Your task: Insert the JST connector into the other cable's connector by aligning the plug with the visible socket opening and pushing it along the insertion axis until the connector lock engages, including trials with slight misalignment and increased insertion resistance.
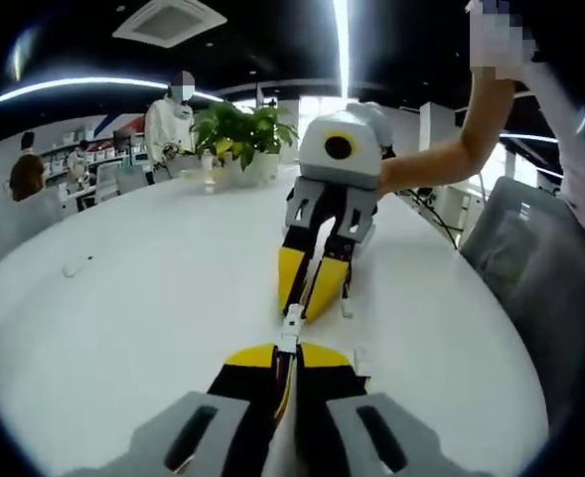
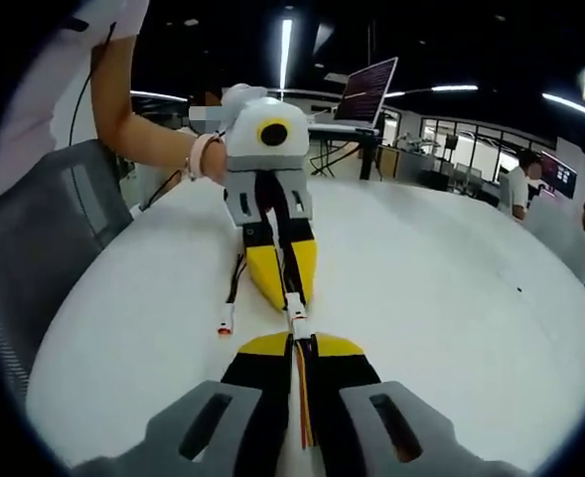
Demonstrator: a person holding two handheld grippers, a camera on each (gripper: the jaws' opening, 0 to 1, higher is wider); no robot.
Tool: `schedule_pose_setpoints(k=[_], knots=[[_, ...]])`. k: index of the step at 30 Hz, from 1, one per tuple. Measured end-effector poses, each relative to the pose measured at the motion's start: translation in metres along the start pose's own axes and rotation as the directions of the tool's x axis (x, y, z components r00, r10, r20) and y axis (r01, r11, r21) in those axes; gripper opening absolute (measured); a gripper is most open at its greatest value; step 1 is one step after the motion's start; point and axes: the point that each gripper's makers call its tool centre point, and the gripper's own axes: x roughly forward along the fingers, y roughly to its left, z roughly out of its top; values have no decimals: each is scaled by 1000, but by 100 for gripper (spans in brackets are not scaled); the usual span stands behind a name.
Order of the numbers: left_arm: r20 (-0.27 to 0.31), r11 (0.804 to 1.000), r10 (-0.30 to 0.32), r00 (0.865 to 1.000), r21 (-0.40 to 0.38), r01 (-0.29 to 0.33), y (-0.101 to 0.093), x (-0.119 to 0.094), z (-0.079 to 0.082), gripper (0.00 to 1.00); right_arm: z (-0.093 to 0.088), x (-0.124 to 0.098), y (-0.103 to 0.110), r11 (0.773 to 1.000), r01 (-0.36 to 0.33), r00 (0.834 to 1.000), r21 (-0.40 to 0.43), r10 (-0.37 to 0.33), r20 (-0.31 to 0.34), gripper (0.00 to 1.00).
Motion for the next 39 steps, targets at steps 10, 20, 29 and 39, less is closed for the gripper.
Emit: schedule_pose_setpoints(k=[10,20,29,39], knots=[[-8,1000,-12,1000,23,12,6,2,-5,1,1,1,4,999,-24,1000,-44,23,-18,3],[-18,995,-39,999,89,40,4,3,-3,0,4,0,8,997,-52,998,-55,51,-20,2],[-22,990,-55,998,130,58,1,4,2,0,11,-4,11,996,-67,998,-58,66,-14,2],[-25,989,-49,998,135,52,2,2,3,0,9,-2,3,997,-66,998,-47,66,-1,2]])
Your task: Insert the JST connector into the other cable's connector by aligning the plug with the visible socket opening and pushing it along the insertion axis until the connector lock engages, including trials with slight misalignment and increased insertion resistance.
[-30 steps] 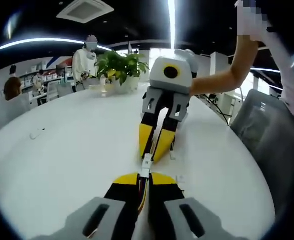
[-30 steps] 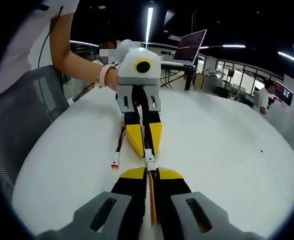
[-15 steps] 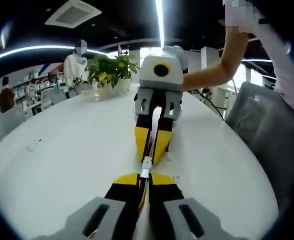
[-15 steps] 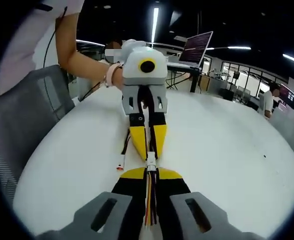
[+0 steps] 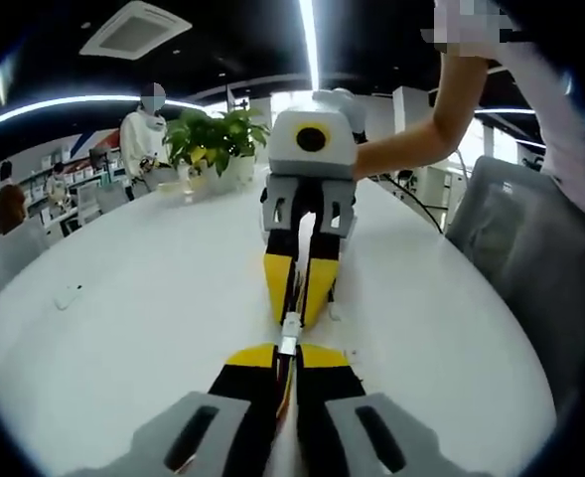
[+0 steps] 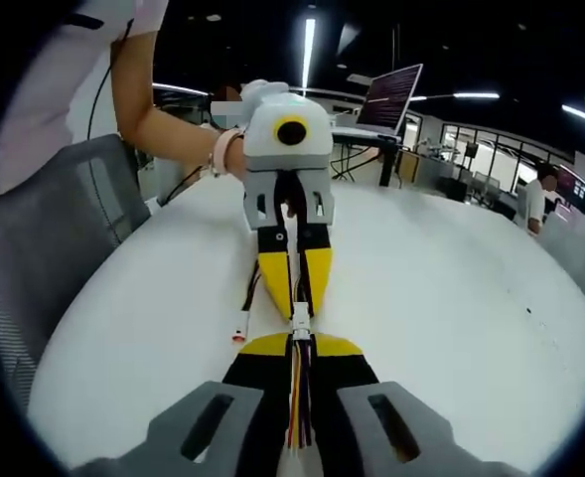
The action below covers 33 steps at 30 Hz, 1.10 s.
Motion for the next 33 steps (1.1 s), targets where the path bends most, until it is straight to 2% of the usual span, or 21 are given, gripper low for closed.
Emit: schedule_pose_setpoints(k=[9,12,17,23,25,29,31,33], knots=[[6,1000,17,1000,-10,-17,9,2,-2,0,-6,2,-11,1000,3,1000,-11,-3,6,2],[5,1000,24,1000,-6,-24,12,3,-2,0,-11,2,-21,1000,9,1000,-16,-9,10,2],[18,999,29,999,-13,-29,17,3,0,0,-8,0,-21,1000,16,999,-6,-15,35,2],[5,999,30,1000,-25,-30,21,7,-7,1,-11,6,-20,1000,10,999,2,-10,45,2],[19,998,33,999,-59,-31,23,7,-8,1,-11,7,-20,1000,8,998,14,-9,59,2],[12,998,35,999,-50,-34,24,7,-10,1,-10,9,-20,1000,8,997,22,-10,71,3],[0,999,30,1000,-44,-30,23,8,-12,1,-12,11,-18,998,-2,997,56,-2,76,3],[-4,999,24,1000,-39,-25,22,8,-15,1,-12,12,-17,999,-5,997,40,2,79,3]])
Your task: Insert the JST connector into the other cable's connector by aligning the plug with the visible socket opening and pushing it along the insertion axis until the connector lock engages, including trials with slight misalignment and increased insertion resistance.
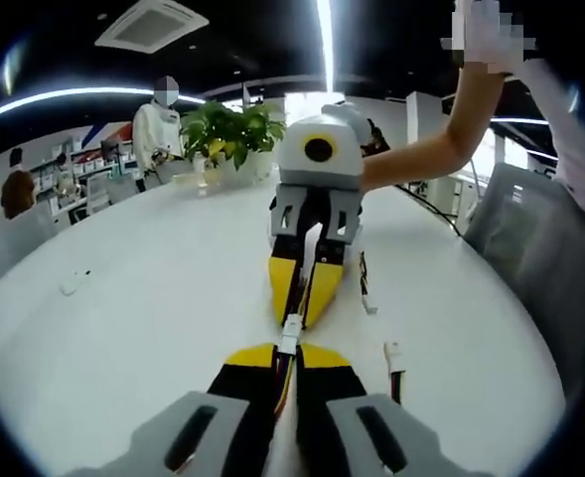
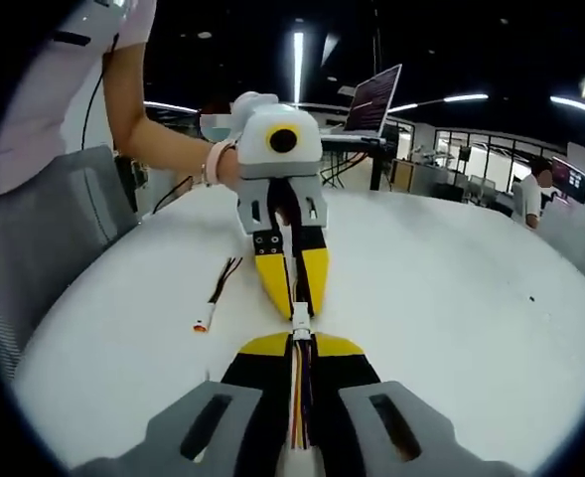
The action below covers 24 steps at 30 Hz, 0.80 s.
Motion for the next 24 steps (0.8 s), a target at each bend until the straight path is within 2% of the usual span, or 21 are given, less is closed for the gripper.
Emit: schedule_pose_setpoints(k=[3,13,24], knots=[[-12,1000,-9,1000,17,9,-1,1,-2,1,-1,1,2,1000,-8,1000,-3,8,-5,3],[5,1000,-14,1000,-14,14,1,1,-3,1,-2,1,0,1000,-8,1000,18,8,4,4],[-1,998,24,1000,-52,-24,4,-1,-2,5,-3,1,-2,999,2,1000,38,-2,2,6]])
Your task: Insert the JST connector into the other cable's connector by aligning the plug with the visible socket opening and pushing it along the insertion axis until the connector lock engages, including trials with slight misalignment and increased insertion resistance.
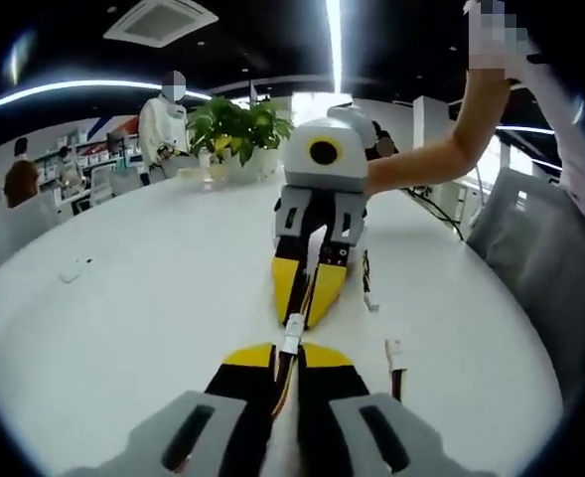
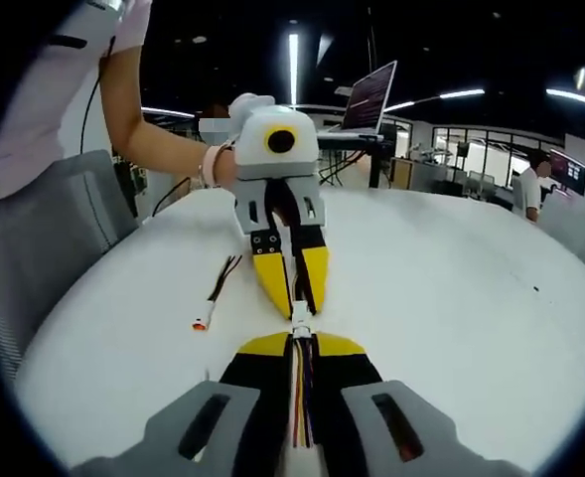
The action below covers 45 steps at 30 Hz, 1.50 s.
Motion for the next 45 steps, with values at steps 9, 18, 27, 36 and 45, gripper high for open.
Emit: schedule_pose_setpoints(k=[9,18,27,36,45], knots=[[-1,999,36,999,-17,-36,2,-10,2,11,-3,-7,-4,1000,25,1000,14,-25,-15,13],[29,998,66,997,10,-66,-3,-27,20,13,7,-29,-3,998,62,998,4,-62,-1,11],[20,998,67,998,11,-67,-27,-43,23,17,16,-49,25,999,54,999,-6,-54,5,13],[2,998,59,998,-26,-59,-56,-47,15,18,-1,-50,52,998,39,999,42,-38,-13,13],[-3,999,49,999,-11,-49,-62,-33,11,18,-8,-45,52,998,29,999,50,-27,-29,11]])
